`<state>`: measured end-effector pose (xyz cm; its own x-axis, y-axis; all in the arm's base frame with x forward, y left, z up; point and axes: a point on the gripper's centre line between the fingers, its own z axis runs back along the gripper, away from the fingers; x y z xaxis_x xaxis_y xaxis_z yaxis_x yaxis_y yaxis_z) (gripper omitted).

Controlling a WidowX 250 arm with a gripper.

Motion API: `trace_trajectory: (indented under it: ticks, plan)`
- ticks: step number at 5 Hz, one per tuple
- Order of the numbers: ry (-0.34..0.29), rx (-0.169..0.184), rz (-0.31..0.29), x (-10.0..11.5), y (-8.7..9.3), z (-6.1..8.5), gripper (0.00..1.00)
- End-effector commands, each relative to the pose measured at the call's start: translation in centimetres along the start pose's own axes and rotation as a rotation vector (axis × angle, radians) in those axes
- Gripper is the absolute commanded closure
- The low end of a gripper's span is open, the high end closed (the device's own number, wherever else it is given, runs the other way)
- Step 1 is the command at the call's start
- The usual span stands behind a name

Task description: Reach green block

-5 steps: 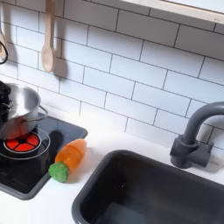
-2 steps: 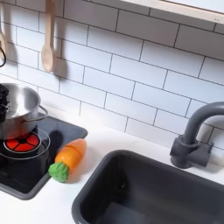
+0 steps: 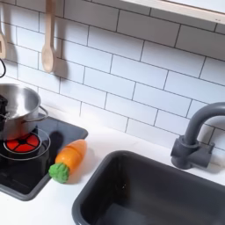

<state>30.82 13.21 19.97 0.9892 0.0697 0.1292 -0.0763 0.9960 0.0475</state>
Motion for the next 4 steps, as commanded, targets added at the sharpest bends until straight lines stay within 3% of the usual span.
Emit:
trace_trajectory:
  ticks: [1,4]
  plan:
    - [0.022,0.011,0.016,-0.3,0.6,-1.4,0.0]
    - [0.045,0.007,-0.007,-0.2,0.5,-2.9,0.0]
